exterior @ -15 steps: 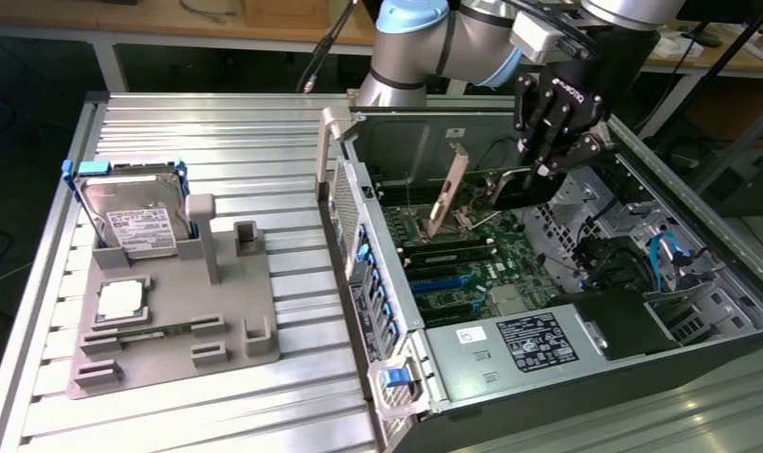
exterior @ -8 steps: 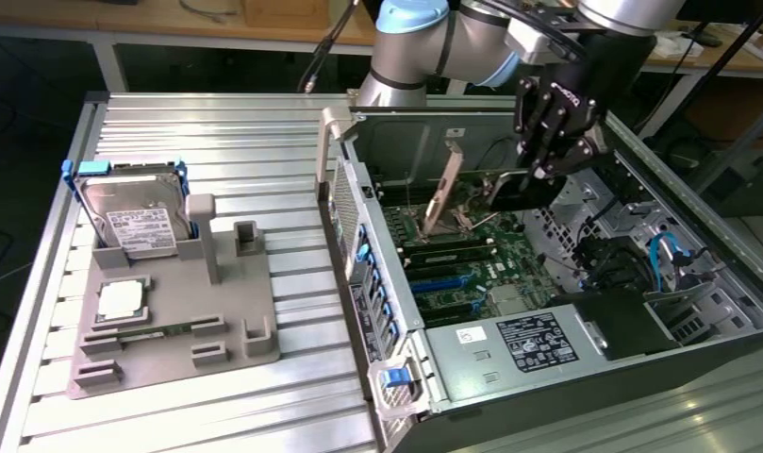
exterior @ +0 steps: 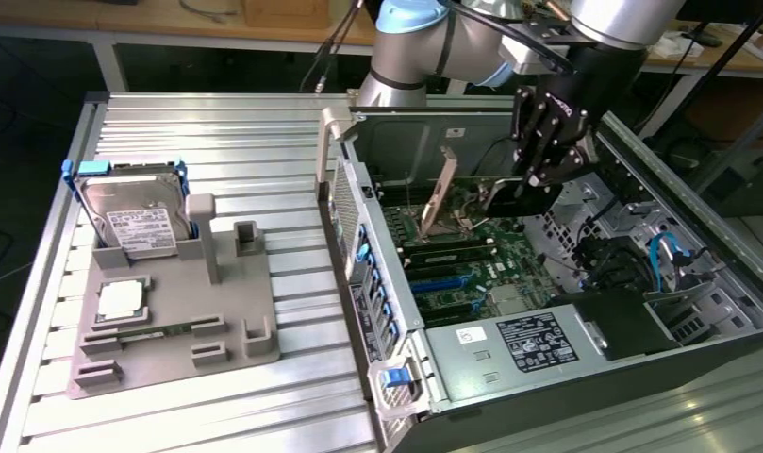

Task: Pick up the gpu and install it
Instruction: 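Insert the gpu into the slot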

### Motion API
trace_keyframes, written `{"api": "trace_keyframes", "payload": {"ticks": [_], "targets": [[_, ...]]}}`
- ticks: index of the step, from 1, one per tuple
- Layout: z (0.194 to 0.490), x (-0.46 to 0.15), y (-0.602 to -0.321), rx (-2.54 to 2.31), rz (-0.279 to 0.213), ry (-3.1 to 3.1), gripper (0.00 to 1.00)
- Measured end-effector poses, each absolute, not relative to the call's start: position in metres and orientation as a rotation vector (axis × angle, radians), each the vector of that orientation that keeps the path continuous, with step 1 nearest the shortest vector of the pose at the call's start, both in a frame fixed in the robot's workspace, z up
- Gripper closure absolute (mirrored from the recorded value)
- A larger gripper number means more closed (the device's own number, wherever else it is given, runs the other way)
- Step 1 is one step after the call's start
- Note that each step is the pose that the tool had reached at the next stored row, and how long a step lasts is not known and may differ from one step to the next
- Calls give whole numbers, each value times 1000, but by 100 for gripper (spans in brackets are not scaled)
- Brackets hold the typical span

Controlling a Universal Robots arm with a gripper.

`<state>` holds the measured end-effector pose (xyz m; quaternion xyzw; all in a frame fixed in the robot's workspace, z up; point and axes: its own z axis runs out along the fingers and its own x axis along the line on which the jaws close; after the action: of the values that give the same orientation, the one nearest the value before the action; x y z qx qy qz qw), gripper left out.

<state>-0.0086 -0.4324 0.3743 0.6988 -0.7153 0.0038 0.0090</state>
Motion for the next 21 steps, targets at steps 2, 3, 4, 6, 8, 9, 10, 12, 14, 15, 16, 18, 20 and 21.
{"api": "trace_keyframes", "payload": {"ticks": [2, 3, 4, 6, 8, 9, 10, 12, 14, 15, 16, 18, 20, 21], "targets": [[371, -10, -432, 2179, 12, -2237, 73], [369, -11, -432, 2179, 12, -2237, 73], [367, -11, -432, 2179, 12, -2237, 73], [365, -12, -432, 2178, 16, -2235, 73], [364, -16, -432, 2178, 20, -2236, 73], [364, -18, -432, 2180, 24, -2238, 73], [363, -19, -432, 2183, 30, -2241, 73], [362, -22, -432, 2190, 48, -2249, 73], [361, -25, -432, 2198, 65, -2257, 73], [360, -27, -432, 2201, 71, -2260, 73], [360, -30, -432, 2203, 78, -2263, 73], [359, -36, -432, 2205, 82, -2266, 73], [358, -38, -432, 2205, 83, -2266, 73], [357, -39, -432, 2205, 83, -2265, 73]]}}
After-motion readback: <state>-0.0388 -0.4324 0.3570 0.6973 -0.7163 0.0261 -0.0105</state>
